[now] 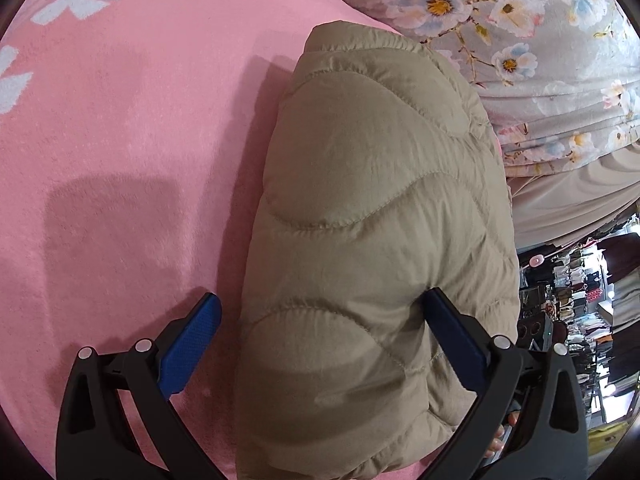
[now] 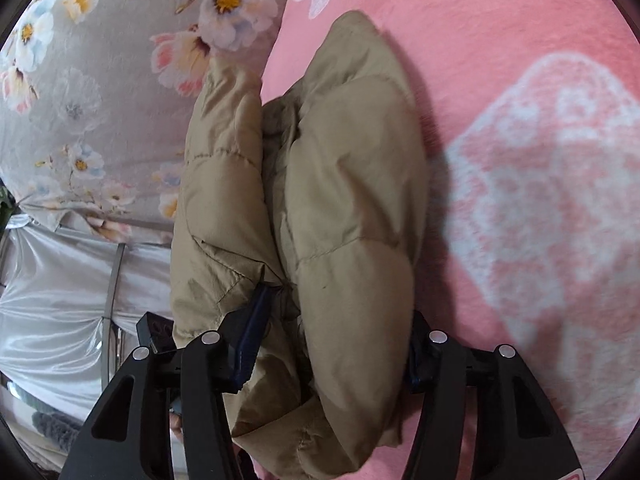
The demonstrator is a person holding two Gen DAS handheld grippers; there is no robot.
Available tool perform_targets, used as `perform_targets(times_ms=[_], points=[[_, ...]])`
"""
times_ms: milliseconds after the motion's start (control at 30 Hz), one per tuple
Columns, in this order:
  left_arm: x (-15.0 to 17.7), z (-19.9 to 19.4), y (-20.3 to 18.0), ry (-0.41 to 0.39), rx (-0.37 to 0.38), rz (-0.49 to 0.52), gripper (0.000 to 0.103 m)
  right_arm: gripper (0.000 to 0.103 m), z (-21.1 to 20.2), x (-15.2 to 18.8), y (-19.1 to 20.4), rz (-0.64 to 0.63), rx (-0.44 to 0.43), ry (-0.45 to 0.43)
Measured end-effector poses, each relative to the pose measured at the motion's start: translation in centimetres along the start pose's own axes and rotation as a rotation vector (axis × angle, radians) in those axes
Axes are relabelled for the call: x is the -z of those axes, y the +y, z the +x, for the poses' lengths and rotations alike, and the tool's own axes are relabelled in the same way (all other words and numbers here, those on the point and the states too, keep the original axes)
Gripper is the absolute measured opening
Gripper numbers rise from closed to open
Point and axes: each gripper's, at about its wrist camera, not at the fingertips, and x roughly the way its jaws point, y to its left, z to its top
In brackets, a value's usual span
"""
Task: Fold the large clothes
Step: 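Grasp the bundle end with the right gripper and roll it over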
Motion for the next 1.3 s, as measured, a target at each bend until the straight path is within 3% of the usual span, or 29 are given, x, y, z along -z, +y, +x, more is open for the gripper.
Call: perform_targets(times_ms=[233, 333, 400, 500, 567, 800, 1000, 1167, 1300], points=[[-0.1, 1.4, -0.3, 0.003, 0.055, -0.014, 0.098, 0.060, 2.4, 0.0, 1.2, -0.043, 0.001, 0.002], [-0.2, 1.3, -1.0, -0.023, 0.041, 0.024, 0.098, 0.043, 2.9, -0.1, 1.7, -0.059, -0.030, -0.007], [-0.3, 0.8, -1.6, -0.053, 0.022, 0.062, 0.090, 0.027, 2.8, 0.0, 3.0, -0.109, -0.026, -0.026], [-0.7, -0.8, -2.8, -0.102, 0.012, 0.141, 0.070, 0.020, 2.2, -0.2, 5.4, -0.201, -0.042, -0.078], [-1.4, -1.8, -3.3, -0.130, 0.042, 0.171, 0.064, 0.018, 1.8, -0.4, 7.0, -0.249, -0.078, -0.112], [-3.5, -6.0, -6.5, -0.265, 0.065, 0.304, 0.053, 0.017, 0.7, -1.1, 15.3, -0.494, -0.136, -0.226], [-5.8, -9.5, -7.8, -0.404, 0.088, 0.395, 0.052, 0.017, 1.4, -2.6, 19.9, -0.588, -0.223, -0.268], [-8.4, -11.6, -7.4, -0.522, 0.056, 0.464, 0.052, 0.017, 4.0, -3.8, 23.0, -0.649, -0.275, -0.286], [-10.7, -12.4, -6.8, -0.573, 0.025, 0.485, 0.052, 0.017, 6.8, -4.6, 25.2, -0.692, -0.291, -0.285]])
